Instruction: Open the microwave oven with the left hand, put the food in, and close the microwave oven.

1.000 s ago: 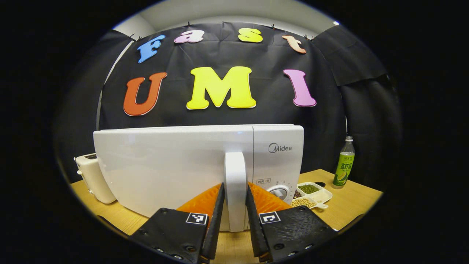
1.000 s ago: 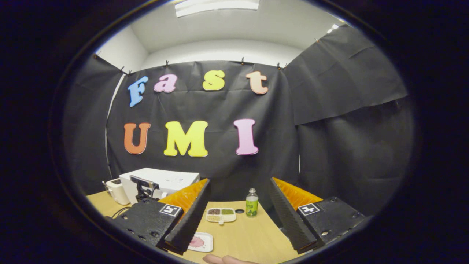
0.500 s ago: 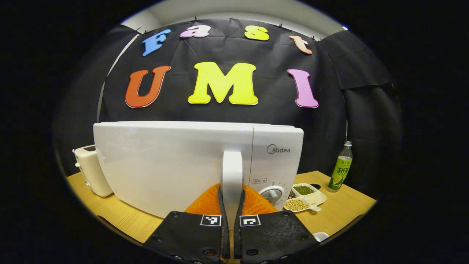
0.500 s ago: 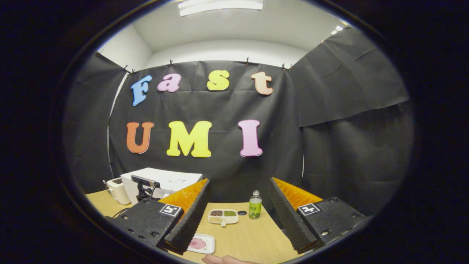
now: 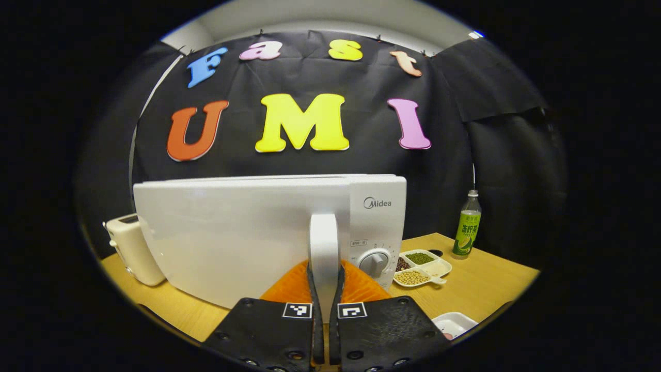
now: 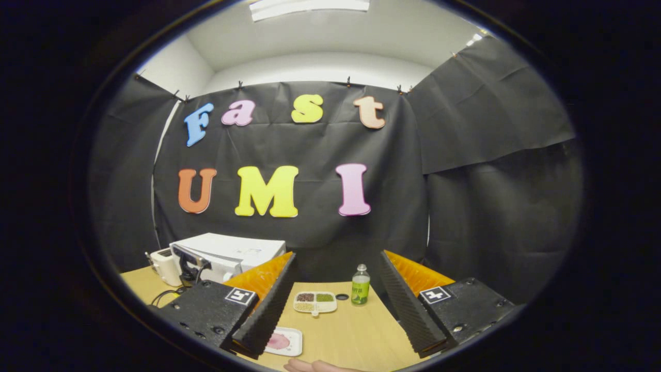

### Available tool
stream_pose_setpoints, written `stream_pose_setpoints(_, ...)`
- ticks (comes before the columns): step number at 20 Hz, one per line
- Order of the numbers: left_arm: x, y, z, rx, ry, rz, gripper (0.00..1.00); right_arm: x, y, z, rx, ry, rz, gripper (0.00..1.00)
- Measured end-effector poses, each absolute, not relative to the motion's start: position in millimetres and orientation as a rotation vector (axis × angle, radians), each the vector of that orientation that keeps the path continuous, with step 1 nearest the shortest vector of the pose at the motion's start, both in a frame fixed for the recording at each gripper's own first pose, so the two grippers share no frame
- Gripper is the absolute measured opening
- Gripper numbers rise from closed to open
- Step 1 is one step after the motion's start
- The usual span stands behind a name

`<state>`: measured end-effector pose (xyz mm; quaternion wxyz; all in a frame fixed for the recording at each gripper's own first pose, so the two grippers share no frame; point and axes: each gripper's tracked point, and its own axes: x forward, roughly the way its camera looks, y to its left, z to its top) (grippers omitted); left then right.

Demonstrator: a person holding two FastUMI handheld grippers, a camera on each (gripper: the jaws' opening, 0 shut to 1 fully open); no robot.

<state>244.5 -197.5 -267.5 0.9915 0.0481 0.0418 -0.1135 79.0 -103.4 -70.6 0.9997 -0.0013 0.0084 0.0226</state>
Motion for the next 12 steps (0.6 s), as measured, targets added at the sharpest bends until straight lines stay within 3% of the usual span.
stream_pose_setpoints(4,199.3,-181.1,-267.2,0.052,0.108,-0.322,0.04,82.6,-96.9,-82.5,0.009,0.043,0.056,1.00)
stream_pose_setpoints(5,187.8,-173.1,-264.4,0.068,0.098,-0.327,0.04,82.7,-93.6,-86.7,0.009,0.050,0.060,0.92)
stream_pose_setpoints(6,177.0,-164.2,-263.6,0.087,0.095,-0.326,0.04,82.7,-90.9,-89.7,0.009,0.057,0.062,1.00)
stream_pose_setpoints(12,120.6,-111.0,-262.7,0.069,0.110,-0.345,0.04,79.4,-62.0,-103.9,0.013,0.103,0.095,1.00)
